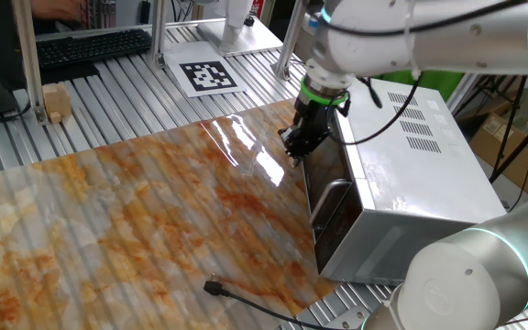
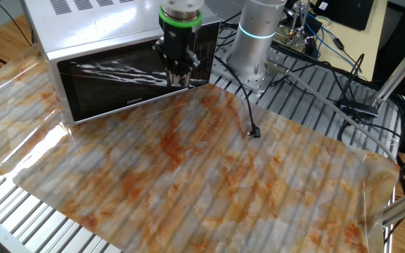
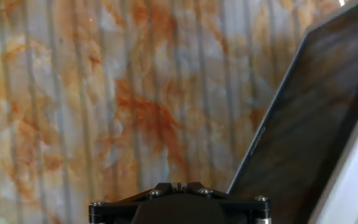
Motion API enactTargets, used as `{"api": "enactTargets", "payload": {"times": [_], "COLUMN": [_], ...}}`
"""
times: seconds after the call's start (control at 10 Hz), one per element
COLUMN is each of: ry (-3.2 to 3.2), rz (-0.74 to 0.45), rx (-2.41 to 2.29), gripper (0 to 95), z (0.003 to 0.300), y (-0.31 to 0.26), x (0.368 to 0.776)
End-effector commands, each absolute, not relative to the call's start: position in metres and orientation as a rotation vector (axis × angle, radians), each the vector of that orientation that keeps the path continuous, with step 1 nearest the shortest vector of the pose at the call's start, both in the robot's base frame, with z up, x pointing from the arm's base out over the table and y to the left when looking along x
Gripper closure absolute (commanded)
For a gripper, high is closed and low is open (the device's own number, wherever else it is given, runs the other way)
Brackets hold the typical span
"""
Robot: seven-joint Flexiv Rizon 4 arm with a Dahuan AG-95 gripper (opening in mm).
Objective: Close the microwave door
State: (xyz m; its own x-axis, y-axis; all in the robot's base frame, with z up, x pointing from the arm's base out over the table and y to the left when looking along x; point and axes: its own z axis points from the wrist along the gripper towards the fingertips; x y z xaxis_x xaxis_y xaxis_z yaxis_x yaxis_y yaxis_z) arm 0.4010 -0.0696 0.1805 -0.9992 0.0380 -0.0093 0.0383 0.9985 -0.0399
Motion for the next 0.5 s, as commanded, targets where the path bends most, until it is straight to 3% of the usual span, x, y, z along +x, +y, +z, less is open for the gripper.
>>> {"api": "enactTargets", "payload": {"times": [0.1,0.5], "ry": [3.145,3.152], "rz": [-0.106,-0.16], "rx": [0.061,0.042], "gripper": [95.0,95.0], "z": [0.1757,0.1736], "y": [-0.068,-0.0685], "x": [0.4063,0.408]}}
